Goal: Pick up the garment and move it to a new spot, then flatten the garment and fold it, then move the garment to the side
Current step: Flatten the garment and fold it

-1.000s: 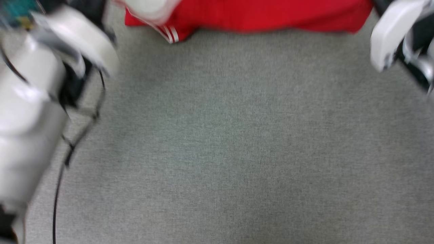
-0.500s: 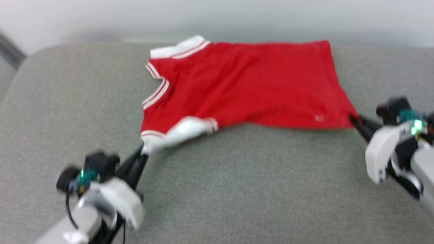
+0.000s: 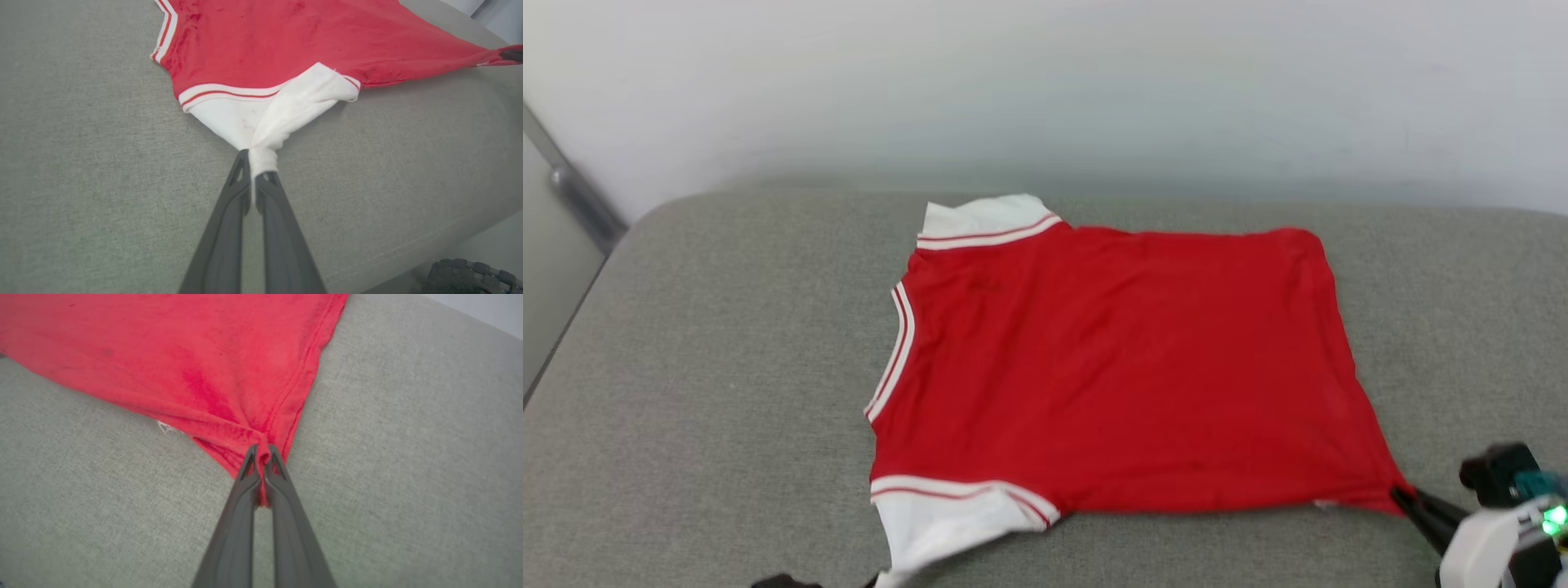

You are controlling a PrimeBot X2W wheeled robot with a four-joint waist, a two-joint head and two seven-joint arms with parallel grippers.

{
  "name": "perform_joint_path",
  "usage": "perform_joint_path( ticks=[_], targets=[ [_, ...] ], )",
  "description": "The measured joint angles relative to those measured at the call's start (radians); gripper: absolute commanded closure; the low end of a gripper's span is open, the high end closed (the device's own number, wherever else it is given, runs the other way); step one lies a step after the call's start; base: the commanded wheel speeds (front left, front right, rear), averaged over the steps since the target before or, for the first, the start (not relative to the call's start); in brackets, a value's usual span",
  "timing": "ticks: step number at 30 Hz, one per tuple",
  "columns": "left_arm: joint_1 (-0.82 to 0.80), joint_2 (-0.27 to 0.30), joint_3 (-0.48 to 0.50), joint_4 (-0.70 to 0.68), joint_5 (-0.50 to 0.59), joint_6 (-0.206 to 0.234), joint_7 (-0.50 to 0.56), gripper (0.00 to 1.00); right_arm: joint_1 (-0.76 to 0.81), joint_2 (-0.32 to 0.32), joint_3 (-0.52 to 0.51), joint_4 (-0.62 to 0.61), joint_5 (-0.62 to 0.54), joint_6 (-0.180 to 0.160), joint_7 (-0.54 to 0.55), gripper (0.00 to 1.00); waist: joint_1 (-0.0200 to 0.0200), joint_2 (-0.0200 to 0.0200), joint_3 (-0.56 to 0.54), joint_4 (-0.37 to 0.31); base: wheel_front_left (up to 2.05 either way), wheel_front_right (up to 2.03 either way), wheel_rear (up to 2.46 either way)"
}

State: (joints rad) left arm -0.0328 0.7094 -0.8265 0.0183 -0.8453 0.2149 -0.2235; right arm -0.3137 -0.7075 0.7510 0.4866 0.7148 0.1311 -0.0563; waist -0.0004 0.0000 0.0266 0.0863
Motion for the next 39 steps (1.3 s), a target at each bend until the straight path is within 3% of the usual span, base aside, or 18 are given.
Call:
perform_joint_path(
  ticks=[13,19,28,39],
  targets=[
    [0.156,0.033,-0.066,-0.059,-0.040,0.040,0.058,1.00,0.376,-0.002,-0.260,-0.154,-0.024,0.000,0.049,1.00,0.0001,0.0000,-0.059,0.028,0.00,0.00,0.00],
    [0.098,0.036,-0.060,-0.069,-0.004,0.037,0.061,1.00,0.412,0.039,-0.356,-0.239,-0.075,0.000,0.110,1.00,0.0003,0.0000,-0.053,0.031,0.00,0.00,0.00],
    [-0.124,0.055,-0.028,-0.026,0.070,-0.038,0.091,1.00,0.381,0.067,-0.447,-0.334,-0.109,0.000,0.188,1.00,0.0004,0.0000,-0.017,0.019,0.00,0.00,0.00],
    [-0.407,0.031,0.002,0.087,0.120,-0.150,0.152,1.00,0.238,0.098,-0.486,-0.380,-0.126,0.000,0.232,1.00,0.0005,0.0000,0.113,-0.011,0.00,0.00,0.00]
  ],
)
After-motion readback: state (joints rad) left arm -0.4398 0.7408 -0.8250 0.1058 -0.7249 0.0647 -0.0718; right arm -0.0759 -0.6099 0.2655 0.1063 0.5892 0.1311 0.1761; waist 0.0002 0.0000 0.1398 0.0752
